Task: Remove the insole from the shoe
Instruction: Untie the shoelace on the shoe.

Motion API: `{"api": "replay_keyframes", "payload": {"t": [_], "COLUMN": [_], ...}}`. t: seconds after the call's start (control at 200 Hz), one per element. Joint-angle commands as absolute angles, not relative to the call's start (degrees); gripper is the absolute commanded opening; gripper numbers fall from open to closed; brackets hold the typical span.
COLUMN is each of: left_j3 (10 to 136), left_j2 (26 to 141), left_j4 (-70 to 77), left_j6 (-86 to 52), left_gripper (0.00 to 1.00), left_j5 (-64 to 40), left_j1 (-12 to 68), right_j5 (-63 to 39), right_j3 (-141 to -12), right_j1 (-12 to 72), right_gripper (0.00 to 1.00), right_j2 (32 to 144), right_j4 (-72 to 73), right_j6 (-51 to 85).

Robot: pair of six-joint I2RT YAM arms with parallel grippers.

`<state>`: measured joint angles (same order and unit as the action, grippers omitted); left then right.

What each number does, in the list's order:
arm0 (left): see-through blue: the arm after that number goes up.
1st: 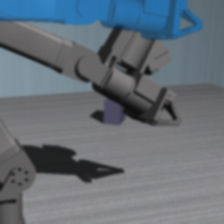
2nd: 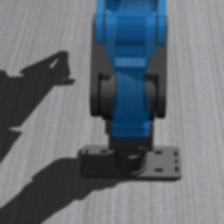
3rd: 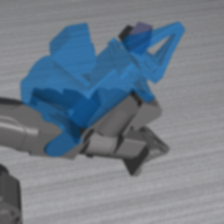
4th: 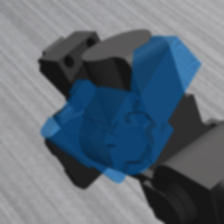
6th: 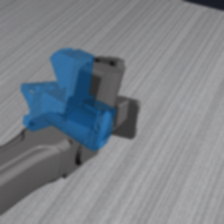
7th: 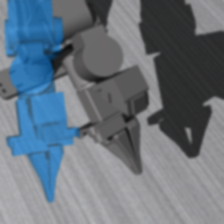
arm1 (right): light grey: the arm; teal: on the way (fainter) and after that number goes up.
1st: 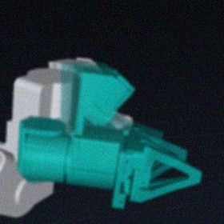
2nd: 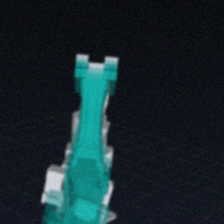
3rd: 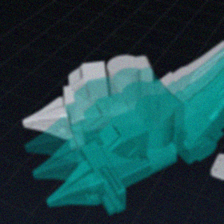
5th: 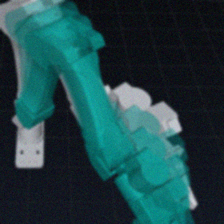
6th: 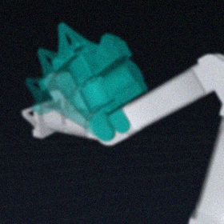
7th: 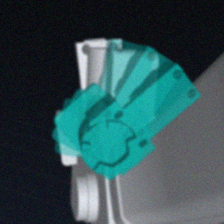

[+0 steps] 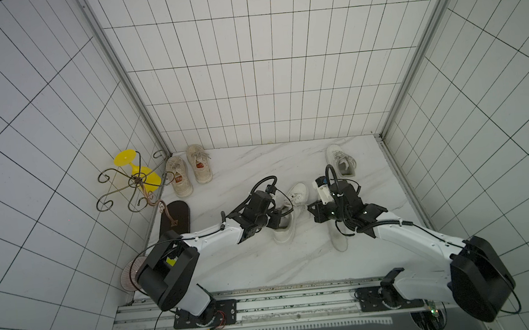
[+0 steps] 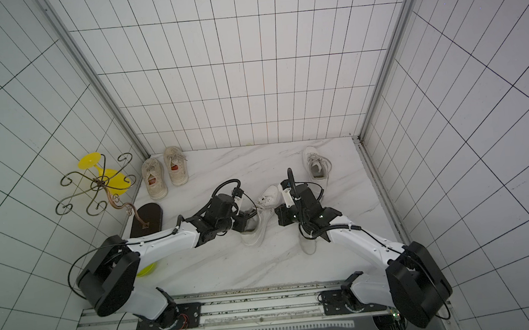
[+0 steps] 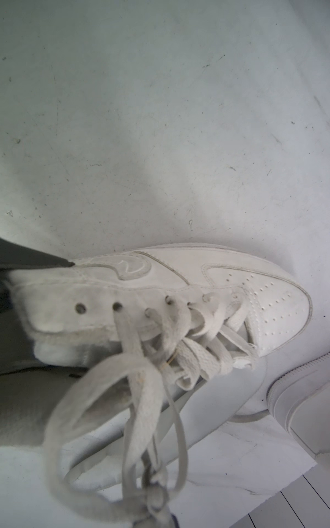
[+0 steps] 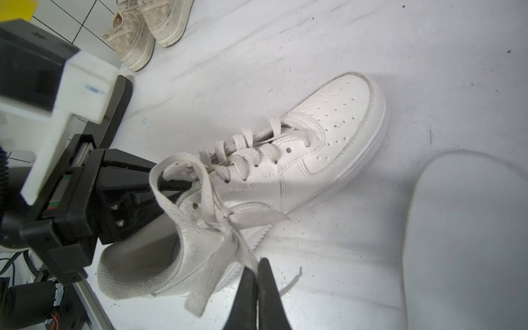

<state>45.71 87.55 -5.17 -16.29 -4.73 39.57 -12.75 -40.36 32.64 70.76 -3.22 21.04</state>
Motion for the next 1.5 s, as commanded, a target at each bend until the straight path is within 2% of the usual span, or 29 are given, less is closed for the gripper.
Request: {"api": "replay_keyframes", "payload": {"t": [0.0,0.275,0.41,0.755,1.03,1.339,1.494], "left_j3": [44.9,45.8,46.4,45.9,43.8,42.8,41.9], "left_j2": [86.5,87.2,87.7,87.4,85.7,84.7,83.9], "left_j4": [-5.3,-4.1,-3.9,-3.0,0.2,1.6,3.0], "left_j6": [-17.2,-14.0,-13.3,-13.7,-15.8,-16.6,-17.5], "left_gripper": [0.0,0.0,0.0,0.0,0.0,0.0,0.0], "left_j5": [-2.6,-8.1,-9.6,-11.3,-16.3,-18.2,-20.3], "left_j1": [38.3,42.0,43.6,42.8,39.5,38.5,37.3], "right_j5": [-10.1,-19.5,-19.2,-17.8,-18.8,-19.3,-19.7], "right_j3": [-43.2,-43.2,-44.2,-41.9,-39.0,-37.1,-35.1], "right_j1": [32.3,34.7,37.7,37.7,37.1,37.1,37.1], "right_gripper": [0.0,0.0,0.07,0.27,0.29,0.38,0.38], "right_j2": [69.6,75.3,76.8,75.4,74.3,75.4,75.8], "right_j4": [-5.4,-1.9,-1.4,-1.6,0.4,3.1,5.7], "right_j6": [21.4,22.0,21.2,19.8,18.2,17.7,17.6]}}
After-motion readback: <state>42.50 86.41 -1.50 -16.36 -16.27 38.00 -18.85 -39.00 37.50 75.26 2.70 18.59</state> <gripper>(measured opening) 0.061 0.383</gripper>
